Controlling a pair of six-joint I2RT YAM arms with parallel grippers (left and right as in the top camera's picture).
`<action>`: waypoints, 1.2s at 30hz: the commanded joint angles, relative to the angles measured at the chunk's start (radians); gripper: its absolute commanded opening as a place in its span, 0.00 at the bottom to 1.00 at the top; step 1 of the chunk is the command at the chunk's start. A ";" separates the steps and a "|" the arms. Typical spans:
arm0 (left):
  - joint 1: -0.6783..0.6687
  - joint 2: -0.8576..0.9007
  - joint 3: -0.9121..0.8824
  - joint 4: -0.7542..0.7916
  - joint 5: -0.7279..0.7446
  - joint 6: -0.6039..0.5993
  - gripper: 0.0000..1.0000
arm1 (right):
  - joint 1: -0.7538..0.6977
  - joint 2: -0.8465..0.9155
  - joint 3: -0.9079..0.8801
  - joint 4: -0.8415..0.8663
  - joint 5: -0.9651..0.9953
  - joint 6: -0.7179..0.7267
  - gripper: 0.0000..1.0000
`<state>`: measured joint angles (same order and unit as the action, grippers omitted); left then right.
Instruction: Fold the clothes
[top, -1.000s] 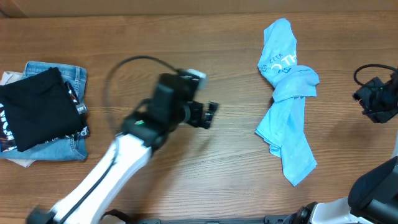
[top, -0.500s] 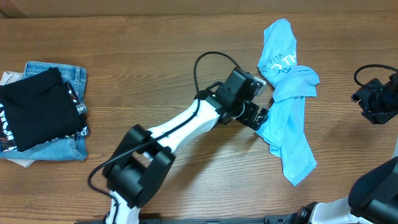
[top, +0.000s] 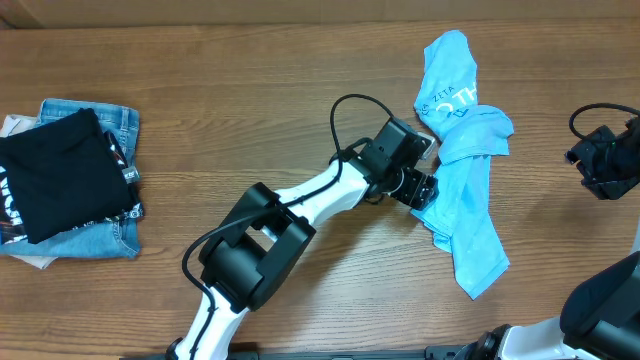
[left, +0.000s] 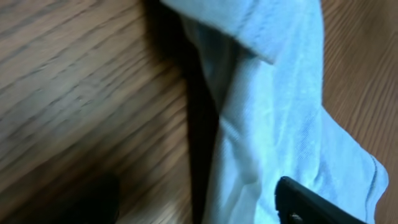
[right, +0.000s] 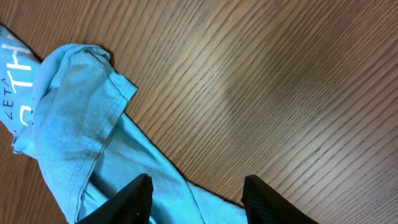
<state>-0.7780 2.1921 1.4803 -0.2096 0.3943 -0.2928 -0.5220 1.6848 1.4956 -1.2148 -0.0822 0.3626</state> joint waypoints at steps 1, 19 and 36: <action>-0.026 0.013 0.025 0.016 0.025 -0.008 0.71 | 0.001 -0.023 -0.002 0.005 -0.010 0.001 0.52; -0.015 -0.036 0.055 -0.075 0.009 -0.005 0.04 | 0.001 -0.023 -0.002 0.005 -0.010 0.001 0.52; 0.400 -0.447 0.206 -0.833 -0.290 0.059 0.04 | 0.103 -0.022 -0.002 0.018 -0.164 -0.159 0.52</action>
<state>-0.3882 1.7119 1.6943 -0.9989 0.1387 -0.2523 -0.4603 1.6848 1.4956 -1.2034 -0.1753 0.2737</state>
